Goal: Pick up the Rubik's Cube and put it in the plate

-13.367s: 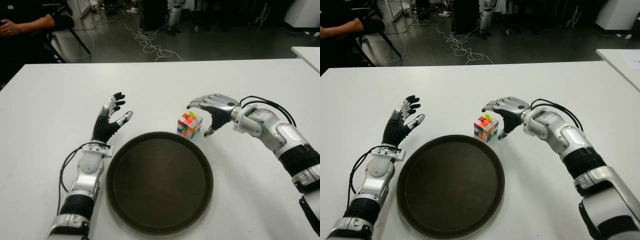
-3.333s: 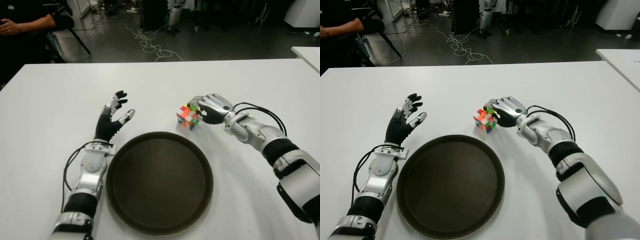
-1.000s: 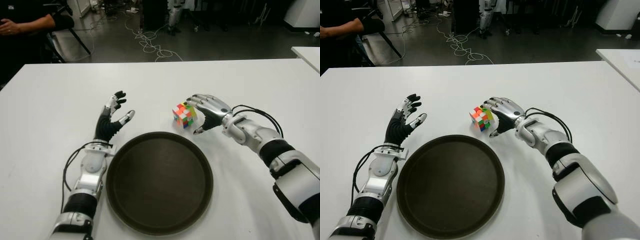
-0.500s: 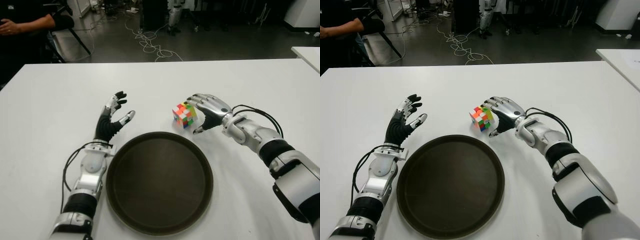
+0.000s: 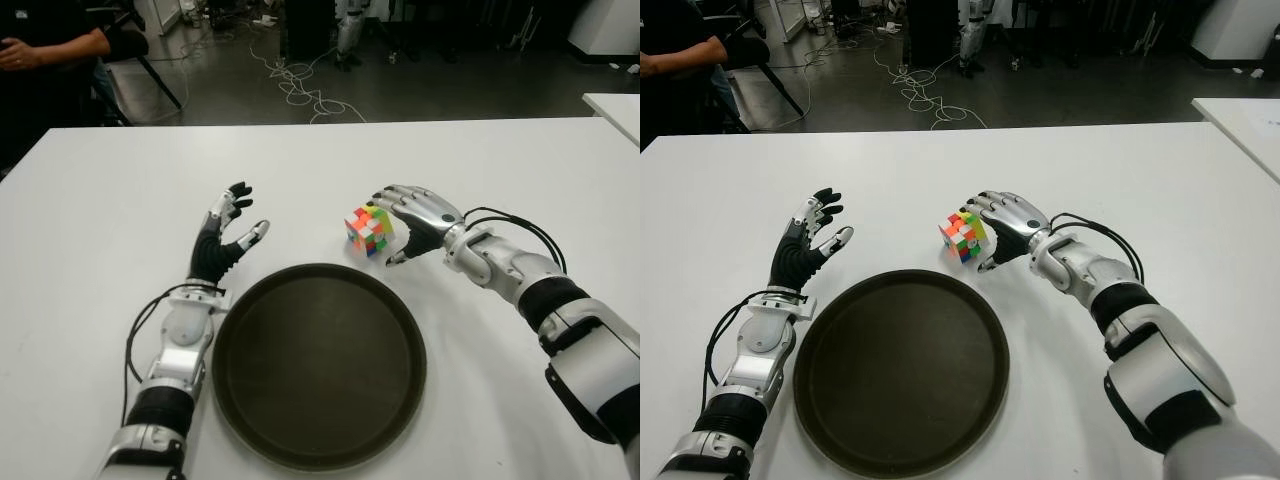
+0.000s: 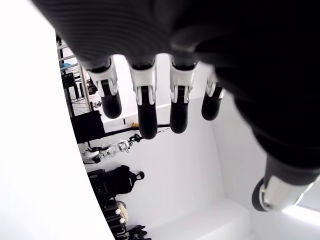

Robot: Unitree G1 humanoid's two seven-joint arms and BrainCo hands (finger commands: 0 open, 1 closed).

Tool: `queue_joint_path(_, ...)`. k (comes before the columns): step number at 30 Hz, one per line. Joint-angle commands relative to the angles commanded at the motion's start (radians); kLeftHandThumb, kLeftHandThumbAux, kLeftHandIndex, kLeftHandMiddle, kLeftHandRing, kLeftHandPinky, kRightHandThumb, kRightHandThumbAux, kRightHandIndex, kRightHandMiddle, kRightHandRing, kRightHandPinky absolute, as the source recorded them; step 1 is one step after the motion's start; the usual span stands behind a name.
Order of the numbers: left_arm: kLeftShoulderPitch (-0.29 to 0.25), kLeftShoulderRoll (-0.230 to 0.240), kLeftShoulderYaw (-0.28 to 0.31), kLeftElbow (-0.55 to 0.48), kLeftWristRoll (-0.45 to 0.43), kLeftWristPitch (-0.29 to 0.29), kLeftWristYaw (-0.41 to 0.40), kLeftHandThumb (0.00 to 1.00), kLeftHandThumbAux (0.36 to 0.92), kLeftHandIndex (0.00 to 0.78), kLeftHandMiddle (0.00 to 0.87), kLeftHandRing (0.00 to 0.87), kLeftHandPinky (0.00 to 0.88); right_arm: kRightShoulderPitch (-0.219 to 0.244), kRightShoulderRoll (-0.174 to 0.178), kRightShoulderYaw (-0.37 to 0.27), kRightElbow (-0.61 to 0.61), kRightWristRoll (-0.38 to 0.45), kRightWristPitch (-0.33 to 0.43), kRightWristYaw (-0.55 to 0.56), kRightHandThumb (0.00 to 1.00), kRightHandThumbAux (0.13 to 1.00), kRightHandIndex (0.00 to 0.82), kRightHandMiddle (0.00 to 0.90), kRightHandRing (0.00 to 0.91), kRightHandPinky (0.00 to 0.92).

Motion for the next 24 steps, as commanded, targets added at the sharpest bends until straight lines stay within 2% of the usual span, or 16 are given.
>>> queue_joint_path(13, 0.005, -0.001, 0.000, -0.010, -0.005, 0.006, -0.006, 0.087, 0.588, 0.118, 0.167, 0.144, 0.099, -0.003, -0.003, 0.006, -0.009, -0.008, 0.008, -0.011, 0.000, 0.733, 0.000, 0.000, 0.000, 0.000)
queue_joint_path(24, 0.008, 0.000, -0.004, -0.018, 0.001, 0.012, -0.005, 0.087, 0.598, 0.112, 0.159, 0.141, 0.104, -0.028, -0.003, 0.022, -0.002, -0.025, 0.005, -0.023, 0.000, 0.769, 0.000, 0.000, 0.000, 0.000)
